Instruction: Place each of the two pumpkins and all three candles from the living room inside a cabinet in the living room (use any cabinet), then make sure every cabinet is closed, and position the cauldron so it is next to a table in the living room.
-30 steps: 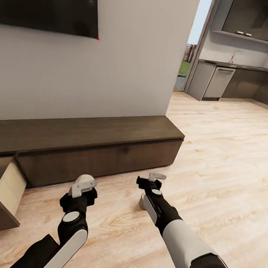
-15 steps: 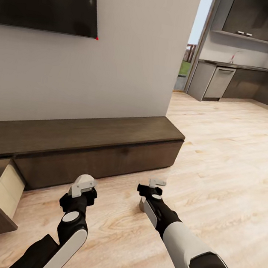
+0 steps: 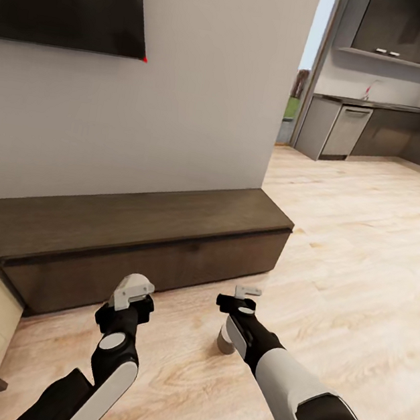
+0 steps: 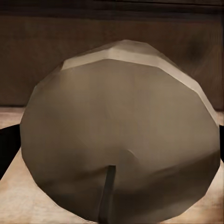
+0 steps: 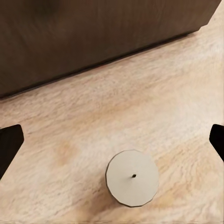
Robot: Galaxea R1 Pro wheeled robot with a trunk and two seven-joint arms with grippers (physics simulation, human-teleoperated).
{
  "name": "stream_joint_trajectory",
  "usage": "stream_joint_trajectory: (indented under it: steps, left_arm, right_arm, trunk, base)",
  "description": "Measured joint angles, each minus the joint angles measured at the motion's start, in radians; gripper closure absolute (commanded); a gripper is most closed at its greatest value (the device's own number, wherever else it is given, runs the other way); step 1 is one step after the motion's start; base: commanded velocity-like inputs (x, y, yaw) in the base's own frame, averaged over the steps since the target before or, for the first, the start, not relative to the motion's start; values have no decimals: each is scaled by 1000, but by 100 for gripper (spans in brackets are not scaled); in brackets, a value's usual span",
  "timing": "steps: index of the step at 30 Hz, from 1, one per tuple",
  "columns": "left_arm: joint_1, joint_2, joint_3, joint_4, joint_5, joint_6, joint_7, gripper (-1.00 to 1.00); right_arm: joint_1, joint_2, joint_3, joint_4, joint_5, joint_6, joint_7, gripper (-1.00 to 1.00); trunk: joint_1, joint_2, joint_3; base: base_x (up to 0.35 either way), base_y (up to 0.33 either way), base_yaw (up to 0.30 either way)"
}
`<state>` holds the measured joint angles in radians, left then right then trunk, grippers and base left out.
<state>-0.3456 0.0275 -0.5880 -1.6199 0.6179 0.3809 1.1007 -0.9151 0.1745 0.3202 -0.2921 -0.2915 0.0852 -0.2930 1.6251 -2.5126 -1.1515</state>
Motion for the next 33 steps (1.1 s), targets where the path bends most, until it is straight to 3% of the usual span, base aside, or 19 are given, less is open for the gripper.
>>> stream_joint_trajectory:
  steps: [7,10,11,12,19,23,24,26,28,33]
  left_arm:
    - [0,-1,-52,0,0,-20,4,100]
    - [0,0,-56,0,-1,-22,4,100]
    - [0,-2,-54,0,-1,-23,6,100]
    - [0,-4,-54,0,-1,-23,6,100]
    - [0,-10,-41,0,4,-20,6,100]
    - [0,-10,-7,0,40,-18,2,100]
    - [0,-10,2,0,81,-17,0,100]
    - [0,-10,9,0,115,-15,0,100]
    - [0,-10,12,0,134,-15,0,100]
    - [0,-10,13,0,139,-14,0,100]
  right_arm:
    - [-1,0,0,0,-2,43,-1,-100]
    - [-2,0,-1,-2,-7,70,-30,-100]
    - [-3,0,0,-9,-49,94,-66,-100]
    - [-2,0,0,-10,-54,96,-69,-100]
    - [-2,0,-1,-39,-62,92,-73,-100]
    - [-2,0,-2,-40,-62,91,-73,-100]
    - [-2,0,-2,-41,-63,91,-73,-100]
    - [-2,0,-2,-41,-63,90,-73,-100]
    - [-2,0,-2,-41,-63,89,-73,-100]
    - [-2,0,-1,-42,-63,86,-70,-100]
  trunk:
    - [0,0,0]
    - [0,0,0]
    - [0,0,0]
    - [0,0,0]
    - [0,0,0]
    - [2,-1,-12]
    - [2,-1,-15]
    - [3,-1,-23]
    - [4,-2,-31]
    - [6,-3,-50]
  base:
    - [18,0,0]
    - [1,0,0]
    - [0,0,0]
    - [0,0,0]
    - [0,0,0]
    - [0,0,0]
    - [0,0,0]
    - [0,0,0]
    - [0,0,0]
    - [0,0,0]
